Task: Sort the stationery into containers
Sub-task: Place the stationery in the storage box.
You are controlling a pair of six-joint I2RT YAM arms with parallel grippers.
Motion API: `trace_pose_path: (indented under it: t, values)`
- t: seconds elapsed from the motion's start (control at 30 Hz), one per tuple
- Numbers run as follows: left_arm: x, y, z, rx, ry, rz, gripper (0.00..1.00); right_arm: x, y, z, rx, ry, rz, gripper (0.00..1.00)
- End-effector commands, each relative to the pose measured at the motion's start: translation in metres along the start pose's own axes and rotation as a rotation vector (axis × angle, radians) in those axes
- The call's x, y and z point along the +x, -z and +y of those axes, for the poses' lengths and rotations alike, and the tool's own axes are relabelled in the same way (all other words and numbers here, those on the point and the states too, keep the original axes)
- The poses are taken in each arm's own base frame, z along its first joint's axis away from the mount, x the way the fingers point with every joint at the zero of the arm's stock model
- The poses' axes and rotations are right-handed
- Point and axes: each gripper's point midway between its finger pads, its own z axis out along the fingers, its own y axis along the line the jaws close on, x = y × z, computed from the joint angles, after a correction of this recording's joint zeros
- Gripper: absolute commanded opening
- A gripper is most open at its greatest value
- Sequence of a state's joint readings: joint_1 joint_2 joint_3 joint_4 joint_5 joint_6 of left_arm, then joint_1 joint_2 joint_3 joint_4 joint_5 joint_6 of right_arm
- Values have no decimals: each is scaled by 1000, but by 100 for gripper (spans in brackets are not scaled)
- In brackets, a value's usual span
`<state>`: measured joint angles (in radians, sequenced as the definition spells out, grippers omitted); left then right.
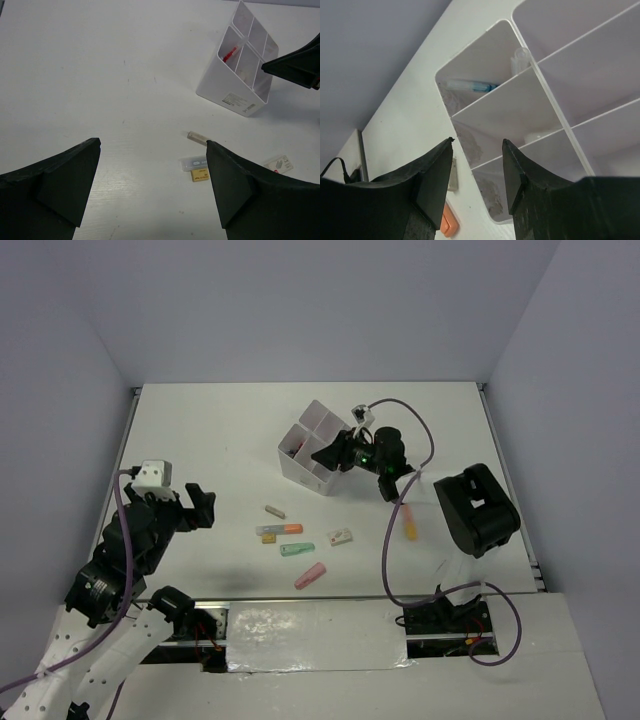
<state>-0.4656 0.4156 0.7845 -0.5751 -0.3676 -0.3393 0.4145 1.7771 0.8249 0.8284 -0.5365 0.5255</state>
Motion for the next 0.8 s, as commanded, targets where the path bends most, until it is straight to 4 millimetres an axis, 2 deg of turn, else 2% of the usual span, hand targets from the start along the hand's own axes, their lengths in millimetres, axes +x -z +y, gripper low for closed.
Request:
trace_pose_path:
  t: [0.0,0.1,0.2,0.23,0.27,0.3,0.33,0.37,0.4,0.43,0.47,0.5,0.53,0.57,0.63,0.7,0.77]
  values:
    - [-10,1,-1,12,1,-46,99,-6,-5,-6,18,21,6,52]
    - [-11,1,-1,12,-1,-46,99,-4,-11,-7,-1,-3,10,52]
    - [-11,2,0,7,3,-49,99,-6,-5,3,-8,0,4,52]
    - [-11,2,0,7,2,-51,99,-16,-2,16,-22,28,-10,52]
    - [-11,1,0,7,2,-49,99,-14,-2,26,-17,46,-2,52]
    - [-10,1,-1,8,1,-46,99,-8,2,27,11,87,32,52]
    - [-11,1,-1,8,1,-46,99,-21,9,44,15,129,11,52]
    - [-11,0,-1,9,-2,-44,99,-19,12,47,45,142,25,52]
    - [-10,-1,-1,6,-2,-39,99,-2,19,40,140,119,96,54]
    - [-10,-1,0,-3,6,-37,99,-10,25,44,186,112,96,56]
    - [-8,-3,6,-44,5,-27,99,19,39,28,327,74,211,58]
    - [-5,-4,10,-69,8,-13,99,24,44,26,391,92,262,70]
    - [-4,-7,12,-94,13,1,99,38,54,18,464,112,324,92]
    - [-3,-8,18,-127,13,6,99,62,75,10,549,123,433,100]
    - [-1,-9,21,-155,15,24,99,84,96,5,640,181,512,100]
    - [2,-13,21,-162,7,42,99,108,117,11,646,192,569,100]
    - [2,-13,18,-140,5,41,99,121,134,10,669,176,586,99]
